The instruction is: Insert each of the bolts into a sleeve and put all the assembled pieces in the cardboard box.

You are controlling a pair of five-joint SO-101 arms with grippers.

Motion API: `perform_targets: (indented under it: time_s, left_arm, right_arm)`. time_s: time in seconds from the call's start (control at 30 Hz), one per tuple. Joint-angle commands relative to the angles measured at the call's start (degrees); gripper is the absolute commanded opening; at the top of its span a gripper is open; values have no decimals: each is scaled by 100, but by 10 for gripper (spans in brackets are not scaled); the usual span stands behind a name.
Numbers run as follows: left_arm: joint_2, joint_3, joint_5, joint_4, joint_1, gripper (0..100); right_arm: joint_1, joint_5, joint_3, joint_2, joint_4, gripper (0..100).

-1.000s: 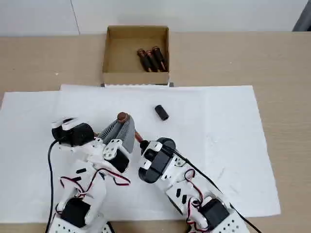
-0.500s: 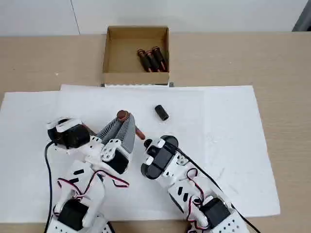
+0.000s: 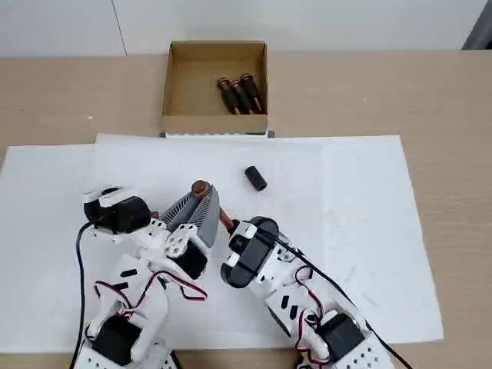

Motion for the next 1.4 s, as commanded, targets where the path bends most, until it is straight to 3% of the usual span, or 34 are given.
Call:
perform_targets:
  time_s: [0.0,0.3,0.7,0.9,1.07,1.37]
  left_arm:
    - [-62,-136,176,18,53,5]
    - [-62,180,185,9,290,5]
    - [-62,277,35,-202,9,5]
    - [-62,462,273,-158,440,5]
    - [-62,479,246,264,888,5]
    - [-62,479,-97,1248,1108,5]
  right_arm:
    - [13,62,18,-57,-171,3]
    - [13,62,-9,-57,-171,3]
    - [13,62,-9,-57,-171,3]
    - [13,62,-9,-57,-180,3]
    - [48,62,-9,-57,-180,3]
    - [48,70,26,-57,-418,3]
